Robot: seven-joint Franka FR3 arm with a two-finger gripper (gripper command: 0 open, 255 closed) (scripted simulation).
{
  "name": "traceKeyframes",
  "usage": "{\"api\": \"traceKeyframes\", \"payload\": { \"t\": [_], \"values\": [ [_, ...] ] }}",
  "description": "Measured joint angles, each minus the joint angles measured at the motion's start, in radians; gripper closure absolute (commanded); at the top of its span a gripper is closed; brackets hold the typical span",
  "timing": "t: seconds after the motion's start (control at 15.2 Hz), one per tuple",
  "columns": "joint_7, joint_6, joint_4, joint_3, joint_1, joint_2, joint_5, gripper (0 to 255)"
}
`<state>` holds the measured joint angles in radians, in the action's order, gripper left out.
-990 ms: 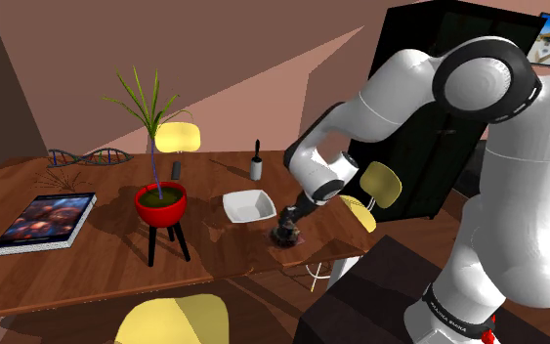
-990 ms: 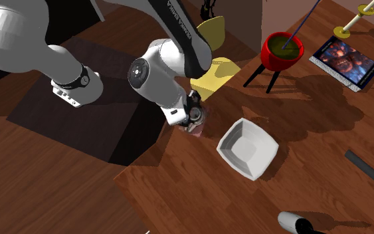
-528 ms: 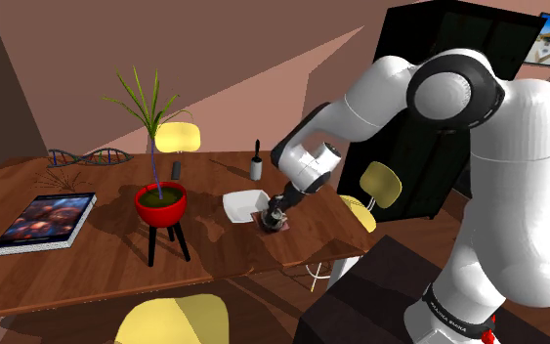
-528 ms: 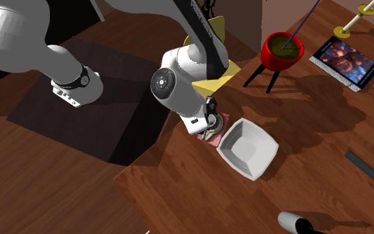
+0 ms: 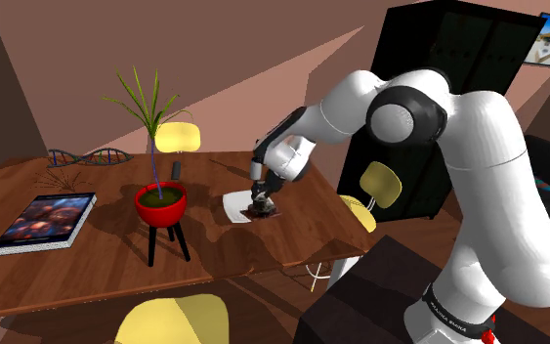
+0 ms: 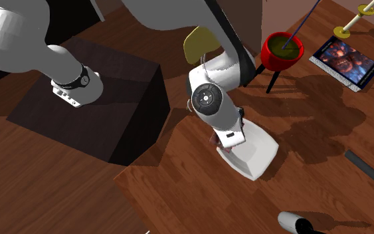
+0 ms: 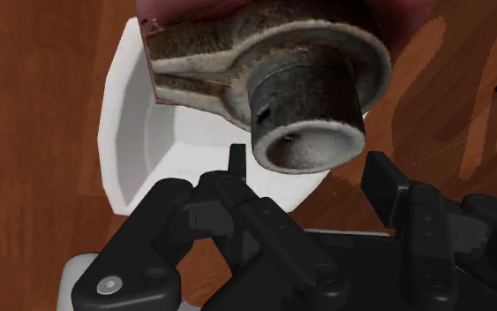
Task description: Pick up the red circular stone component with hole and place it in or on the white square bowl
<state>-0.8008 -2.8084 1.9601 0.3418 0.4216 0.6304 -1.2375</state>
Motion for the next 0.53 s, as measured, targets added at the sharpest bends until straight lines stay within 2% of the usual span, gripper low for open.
{"api": "traceKeyframes", "payload": {
  "t": [0.26, 0.46, 0.53],
  "values": [
    [0.111, 0.070, -0.180, 0.033, -0.012, 0.123, 0.082, 255],
    [0.104, 0.068, -0.233, 0.022, -0.032, 0.168, 0.070, 255],
    [0.104, 0.068, -0.234, 0.022, -0.032, 0.168, 0.070, 0]
  ]
}}
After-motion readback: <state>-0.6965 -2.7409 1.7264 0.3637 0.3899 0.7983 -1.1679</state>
